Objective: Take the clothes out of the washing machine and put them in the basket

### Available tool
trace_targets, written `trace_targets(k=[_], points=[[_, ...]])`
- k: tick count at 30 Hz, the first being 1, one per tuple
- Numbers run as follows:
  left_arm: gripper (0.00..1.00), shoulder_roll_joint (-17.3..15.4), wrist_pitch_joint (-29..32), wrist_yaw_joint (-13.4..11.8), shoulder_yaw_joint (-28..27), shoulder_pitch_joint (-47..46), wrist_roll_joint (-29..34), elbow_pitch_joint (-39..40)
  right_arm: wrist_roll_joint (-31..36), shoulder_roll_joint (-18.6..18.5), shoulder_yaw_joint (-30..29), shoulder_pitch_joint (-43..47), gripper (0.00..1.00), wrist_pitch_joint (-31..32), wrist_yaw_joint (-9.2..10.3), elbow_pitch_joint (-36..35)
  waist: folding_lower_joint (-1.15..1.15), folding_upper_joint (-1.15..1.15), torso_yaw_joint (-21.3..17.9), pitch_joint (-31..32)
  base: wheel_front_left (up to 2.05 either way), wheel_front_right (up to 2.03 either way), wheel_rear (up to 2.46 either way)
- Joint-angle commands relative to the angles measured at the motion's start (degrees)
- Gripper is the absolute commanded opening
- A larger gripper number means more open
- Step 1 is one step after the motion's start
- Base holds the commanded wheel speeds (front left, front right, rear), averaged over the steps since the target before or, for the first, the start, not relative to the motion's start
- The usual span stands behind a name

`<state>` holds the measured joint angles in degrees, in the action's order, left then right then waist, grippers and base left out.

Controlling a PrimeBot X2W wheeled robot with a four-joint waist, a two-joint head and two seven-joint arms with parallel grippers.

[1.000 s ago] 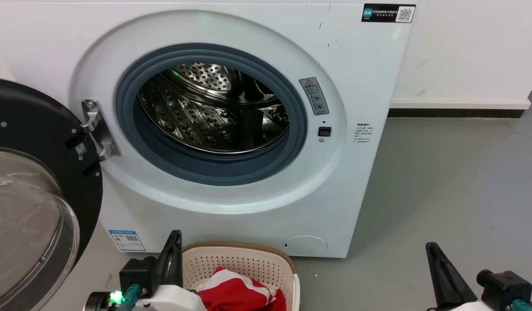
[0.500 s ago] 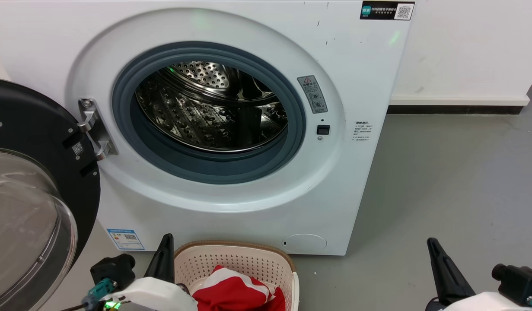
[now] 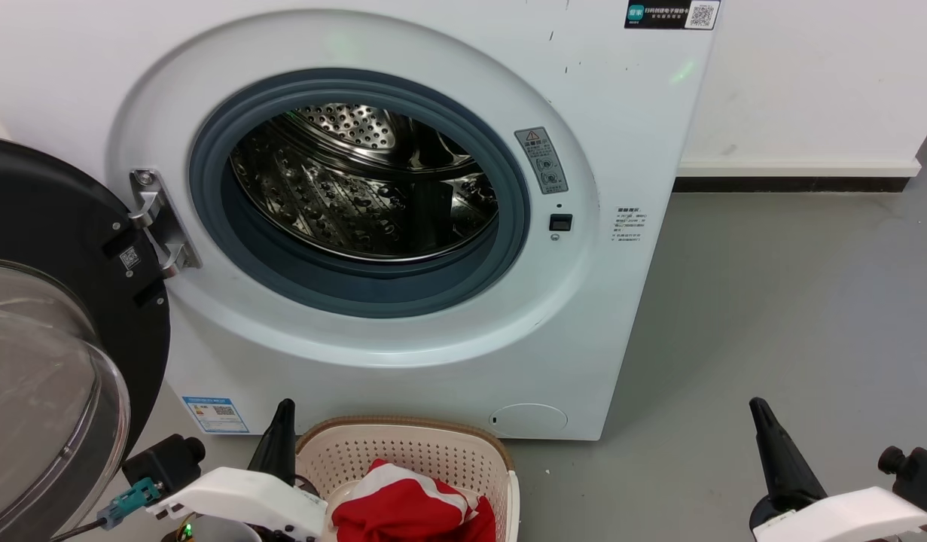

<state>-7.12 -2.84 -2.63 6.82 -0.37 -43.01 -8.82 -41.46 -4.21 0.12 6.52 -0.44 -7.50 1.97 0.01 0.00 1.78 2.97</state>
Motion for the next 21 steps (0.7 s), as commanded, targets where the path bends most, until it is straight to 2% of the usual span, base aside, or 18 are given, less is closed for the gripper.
trace_targets(k=[1,21], points=[[0.00,-0.1,0.3,0.6,-0.7,-1.7,-2.3,0.4,-2.6,-0.5,-0.2,-2.1,0.00,0.2,0.00,-0.2,0.00,0.00,0.0,-0.1,0.00,0.00,0.00],[0.00,0.9,2.7,3.6,-4.1,-3.1,-17.4,-1.2,-18.5,-0.8,-1.1,-5.6,0.00,1.4,0.00,3.5,0.00,0.00,-0.4,-0.8,0.00,0.00,0.00]])
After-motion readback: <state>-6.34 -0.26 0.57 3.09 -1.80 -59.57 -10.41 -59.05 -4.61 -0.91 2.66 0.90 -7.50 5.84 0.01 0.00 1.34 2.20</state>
